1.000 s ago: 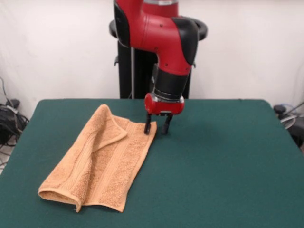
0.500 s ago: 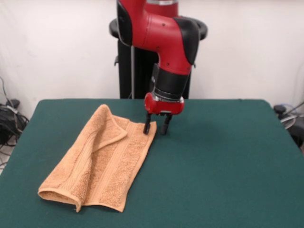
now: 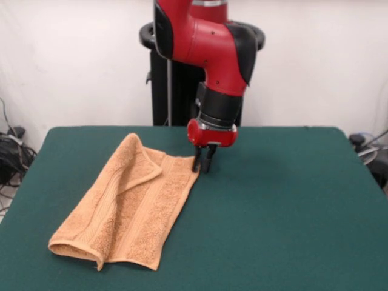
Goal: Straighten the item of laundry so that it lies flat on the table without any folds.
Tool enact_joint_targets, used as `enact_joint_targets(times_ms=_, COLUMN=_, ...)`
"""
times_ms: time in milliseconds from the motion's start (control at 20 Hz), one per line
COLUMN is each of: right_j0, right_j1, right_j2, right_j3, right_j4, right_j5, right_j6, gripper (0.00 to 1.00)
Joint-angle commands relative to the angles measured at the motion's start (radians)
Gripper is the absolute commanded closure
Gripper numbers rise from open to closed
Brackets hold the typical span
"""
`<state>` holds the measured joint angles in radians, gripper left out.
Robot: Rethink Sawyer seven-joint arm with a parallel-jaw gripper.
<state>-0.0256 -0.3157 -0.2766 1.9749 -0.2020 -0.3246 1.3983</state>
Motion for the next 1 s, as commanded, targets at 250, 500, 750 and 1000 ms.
enact_joint_targets(times_ms=250, right_j0=-0.051, right_j1=0.272, right_j2=-0.071, right_j3=-0.252, right_j4=0.164, right_j5=-0.024, right_j6=0.171, gripper=1.00)
enact_joint_targets(times_ms=500, right_j0=-0.045, right_j1=0.274, right_j2=-0.070, right_j3=-0.258, right_j4=0.173, right_j5=-0.010, right_j6=0.170, gripper=1.00)
enact_joint_targets(times_ms=750, right_j0=-0.041, right_j1=0.279, right_j2=-0.074, right_j3=-0.257, right_j4=0.176, right_j5=-0.007, right_j6=0.170, gripper=1.00)
enact_joint_targets(times_ms=1000, right_j0=-0.036, right_j1=0.281, right_j2=-0.081, right_j3=-0.256, right_j4=0.179, right_j5=-0.014, right_j6=0.172, gripper=1.00)
